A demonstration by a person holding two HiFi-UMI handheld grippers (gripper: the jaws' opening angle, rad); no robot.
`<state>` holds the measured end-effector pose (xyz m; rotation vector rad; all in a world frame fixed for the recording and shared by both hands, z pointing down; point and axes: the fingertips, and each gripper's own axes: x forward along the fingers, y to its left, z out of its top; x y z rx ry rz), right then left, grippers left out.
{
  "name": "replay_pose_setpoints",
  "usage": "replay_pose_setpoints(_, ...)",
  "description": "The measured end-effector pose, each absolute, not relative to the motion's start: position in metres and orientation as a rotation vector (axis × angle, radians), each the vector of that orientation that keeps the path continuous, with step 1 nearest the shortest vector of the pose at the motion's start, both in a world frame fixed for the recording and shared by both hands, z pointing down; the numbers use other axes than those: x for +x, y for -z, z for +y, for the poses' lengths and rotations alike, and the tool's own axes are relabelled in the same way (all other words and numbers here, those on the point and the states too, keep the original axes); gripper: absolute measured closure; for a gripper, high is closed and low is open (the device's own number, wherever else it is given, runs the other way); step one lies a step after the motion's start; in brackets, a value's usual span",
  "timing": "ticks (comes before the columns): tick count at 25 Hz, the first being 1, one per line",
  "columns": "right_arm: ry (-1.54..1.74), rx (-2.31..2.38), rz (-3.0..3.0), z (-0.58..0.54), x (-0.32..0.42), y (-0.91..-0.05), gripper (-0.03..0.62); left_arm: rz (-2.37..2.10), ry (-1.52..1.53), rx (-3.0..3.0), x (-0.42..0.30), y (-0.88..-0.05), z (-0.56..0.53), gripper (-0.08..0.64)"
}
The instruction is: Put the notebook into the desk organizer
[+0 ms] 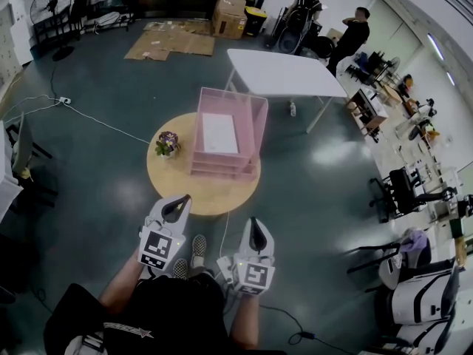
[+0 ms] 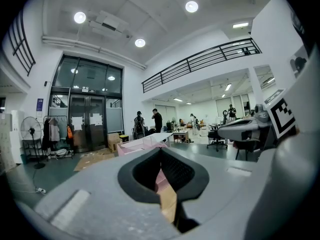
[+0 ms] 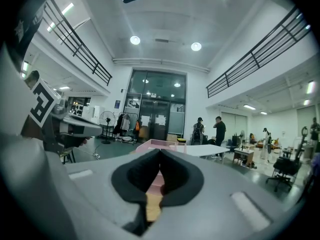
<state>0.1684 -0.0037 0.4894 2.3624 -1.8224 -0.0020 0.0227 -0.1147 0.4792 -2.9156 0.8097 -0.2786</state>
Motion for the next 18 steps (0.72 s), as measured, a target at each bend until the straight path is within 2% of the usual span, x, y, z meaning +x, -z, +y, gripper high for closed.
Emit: replay_pose_setpoints(18, -0.032, 2.371, -1.845, -0.0093, 0.1672, -0.4880, 0.586, 0.818, 0.291, -2.912, 0.0227, -0.4812, -0.1187, 0.549)
